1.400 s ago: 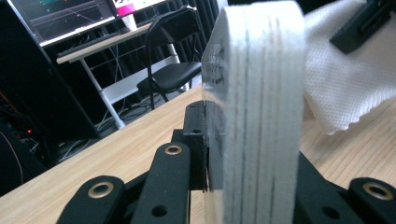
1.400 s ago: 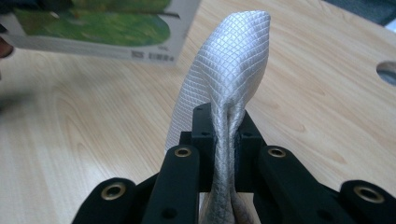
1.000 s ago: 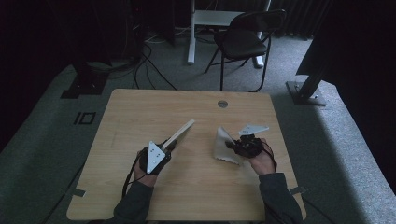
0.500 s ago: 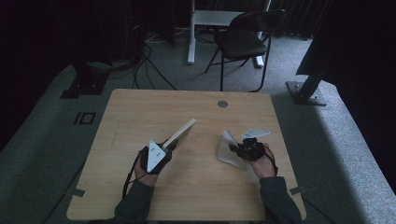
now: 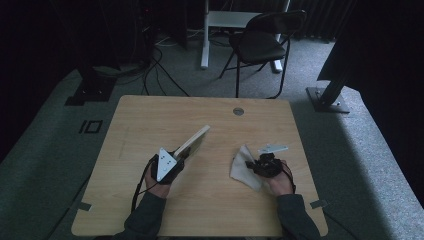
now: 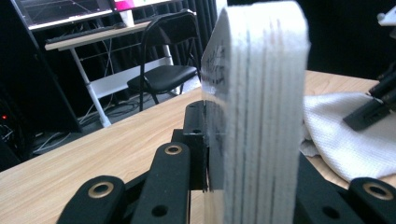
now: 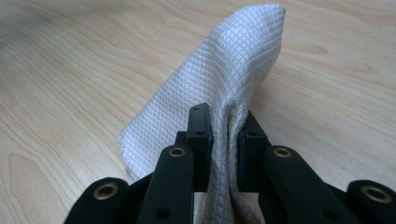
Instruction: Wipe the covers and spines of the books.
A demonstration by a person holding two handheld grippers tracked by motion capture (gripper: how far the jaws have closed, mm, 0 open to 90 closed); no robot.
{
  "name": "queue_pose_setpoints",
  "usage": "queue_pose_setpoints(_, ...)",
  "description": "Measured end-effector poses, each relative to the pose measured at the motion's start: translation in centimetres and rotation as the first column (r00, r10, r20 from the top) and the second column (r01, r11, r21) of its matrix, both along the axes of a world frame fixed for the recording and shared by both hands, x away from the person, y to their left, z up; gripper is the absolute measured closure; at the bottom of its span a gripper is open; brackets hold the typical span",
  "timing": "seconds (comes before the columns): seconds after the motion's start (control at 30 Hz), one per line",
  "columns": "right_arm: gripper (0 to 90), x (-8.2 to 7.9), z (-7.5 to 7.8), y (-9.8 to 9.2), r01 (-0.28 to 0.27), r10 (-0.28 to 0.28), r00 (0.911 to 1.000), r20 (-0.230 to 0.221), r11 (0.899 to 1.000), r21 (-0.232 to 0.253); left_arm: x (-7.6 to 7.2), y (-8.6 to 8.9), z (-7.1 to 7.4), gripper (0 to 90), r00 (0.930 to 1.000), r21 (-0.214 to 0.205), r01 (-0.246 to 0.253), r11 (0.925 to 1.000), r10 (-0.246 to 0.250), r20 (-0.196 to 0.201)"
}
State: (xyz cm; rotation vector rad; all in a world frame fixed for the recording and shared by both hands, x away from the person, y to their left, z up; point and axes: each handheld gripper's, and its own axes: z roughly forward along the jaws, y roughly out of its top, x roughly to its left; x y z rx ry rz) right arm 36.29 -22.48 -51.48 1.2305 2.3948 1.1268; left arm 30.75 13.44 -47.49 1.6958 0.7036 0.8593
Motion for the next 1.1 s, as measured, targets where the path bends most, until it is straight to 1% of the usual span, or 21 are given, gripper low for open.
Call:
queue_pose_setpoints(0.1,79.3,-0.2,-0.3,-0.2,0.007,-0.007,1.0,-0.006,1.0,0.001,0.2,-0.1,-0.1,78.3,1.0,-0.019,-0.007,0.9998,0.007,0.0)
queue_pose_setpoints(0.23,79.1,-0.2,-0.4,-0.4,0.01,-0.01,0.9999,-0.008,1.0,0.001,0.5,-0.2,-0.2,78.3,0.9998,-0.026,-0.021,0.9995,0.021,0.002)
queue_pose_setpoints(0.27,78.9,-0.3,-0.5,-0.4,0.011,-0.011,0.9999,-0.011,1.0,0.002,0.7,-0.3,-0.3,78.3,0.9993,-0.033,-0.036,0.9988,0.036,-0.001)
queue_pose_setpoints(0.33,78.3,-0.4,-0.7,-0.6,0.011,-0.011,0.9998,-0.019,1.0,0.001,1.0,-0.4,-0.5,78.3,0.999,-0.044,-0.044,0.9981,0.044,-0.006)
queue_pose_setpoints(0.43,77.5,-0.4,-0.8,-0.7,0.01,-0.01,0.9998,-0.018,1.0,0.004,1.3,-0.6,-0.7,78.3,0.9983,-0.047,-0.057,0.9973,0.056,-0.011)
queue_pose_setpoints(0.5,77.0,-0.4,-0.8,-0.8,0.011,-0.01,0.9997,-0.021,1.0,0.006,1.5,-0.7,-1.0,78.3,0.9975,-0.062,-0.07,0.9956,0.069,-0.011)
queue_pose_setpoints(0.6,75.1,-0.4,-0.8,-0.9,0.006,-0.005,0.9997,-0.024,1.0,0.014,2.0,-0.9,-1.3,78.2,0.9958,-0.073,-0.09,0.9932,0.089,-0.019)
queue_pose_setpoints(0.63,75.1,-0.4,-0.8,-0.9,0.006,-0.005,0.9997,-0.024,1.0,0.014,2.0,-0.9,-1.3,78.3,0.9958,-0.073,-0.09,0.9932,0.089,-0.019)
queue_pose_setpoints(0.67,74.8,-0.4,-0.8,-0.9,0.006,-0.005,0.9997,-0.025,1.0,0.014,2.2,-1.0,-1.6,78.3,0.9952,-0.078,-0.096,0.9923,0.094,-0.028)
queue_pose_setpoints(0.87,72.5,-0.5,-1.1,-1.0,0.005,-0.004,0.9994,-0.035,1.0,0.021,2.7,-1.2,-2.2,78.3,0.9939,-0.079,-0.104,0.9914,0.101,-0.045)
queue_pose_setpoints(1.0,70.9,-0.6,-1.1,-1.1,0.002,-0.001,0.9993,-0.037,1.0,0.026,2.8,-1.3,-2.4,78.2,0.9928,-0.076,-0.113,0.9907,0.109,-0.049)
queue_pose_setpoints(1.1,70.6,-0.7,-1.1,-1.1,0.004,-0.003,0.9992,-0.039,1.0,0.027,3.0,-1.2,-2.6,78.2,0.9921,-0.082,-0.116,0.9898,0.112,-0.056)
